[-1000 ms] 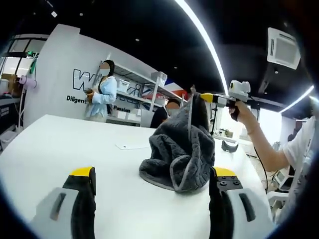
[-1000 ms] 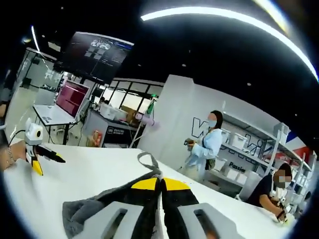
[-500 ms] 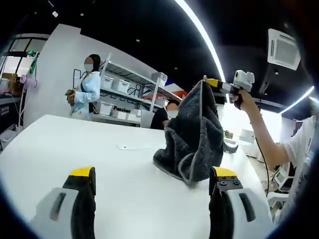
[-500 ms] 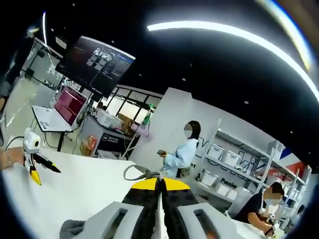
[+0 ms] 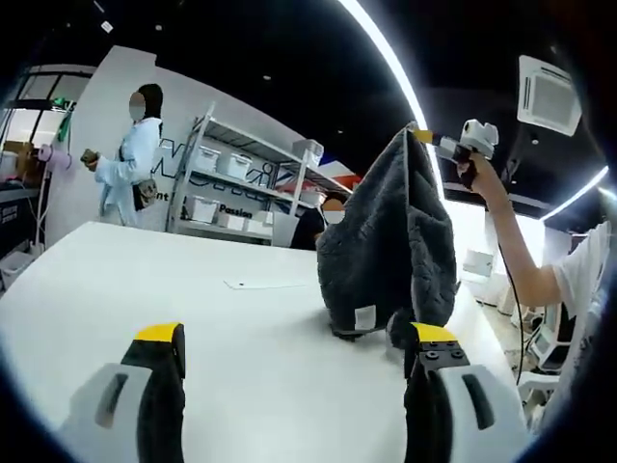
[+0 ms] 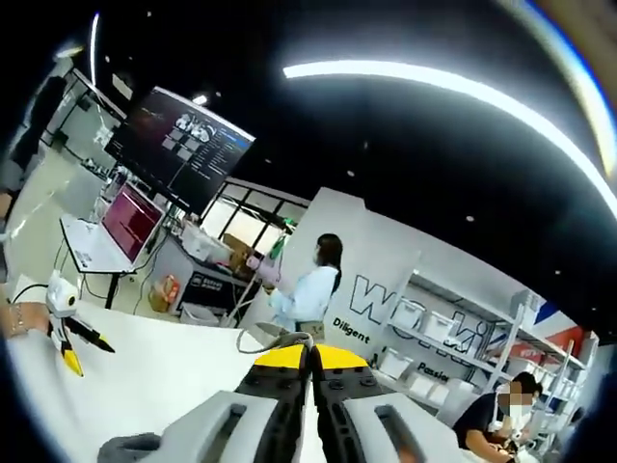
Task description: Fold the towel on the table until its edges align and the towel forms a compact rectangular stack.
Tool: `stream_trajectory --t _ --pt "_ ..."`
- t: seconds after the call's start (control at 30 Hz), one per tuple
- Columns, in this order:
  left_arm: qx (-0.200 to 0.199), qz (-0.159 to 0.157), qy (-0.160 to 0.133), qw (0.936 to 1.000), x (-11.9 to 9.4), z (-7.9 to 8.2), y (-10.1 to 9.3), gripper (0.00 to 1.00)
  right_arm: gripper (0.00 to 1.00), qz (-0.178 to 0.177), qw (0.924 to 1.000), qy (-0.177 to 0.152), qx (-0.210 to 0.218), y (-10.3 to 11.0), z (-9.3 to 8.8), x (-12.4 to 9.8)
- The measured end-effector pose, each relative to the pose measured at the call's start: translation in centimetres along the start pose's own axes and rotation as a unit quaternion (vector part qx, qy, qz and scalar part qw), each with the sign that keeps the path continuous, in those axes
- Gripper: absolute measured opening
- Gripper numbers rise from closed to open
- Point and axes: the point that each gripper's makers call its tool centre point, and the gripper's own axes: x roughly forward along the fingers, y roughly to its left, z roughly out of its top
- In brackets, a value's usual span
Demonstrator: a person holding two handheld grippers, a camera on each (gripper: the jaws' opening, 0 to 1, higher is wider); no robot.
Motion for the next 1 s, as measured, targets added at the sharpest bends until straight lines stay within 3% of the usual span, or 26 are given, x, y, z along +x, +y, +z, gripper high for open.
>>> stream_trajectory --t 0.63,0.87,1.0 --pt "0.003 -0.002 0.003 1.0000 0.0 -0.1 0.0 0.99 0.03 -0.016 0.9985 -0.052 0.003 -2.3 5.7 -1.1" --pt "0.003 -0.001 0.002 1.0000 0.0 0.0 0.1 0.99 0.03 -0.011 0.9990 -0.044 0.006 -1.8 4.9 -0.7" --pt "0.003 -0.001 0.002 1.0000 0.0 0.0 0.1 0.99 0.03 -0.003 0.9996 -0.022 0.016 -0.9 2.2 0.0"
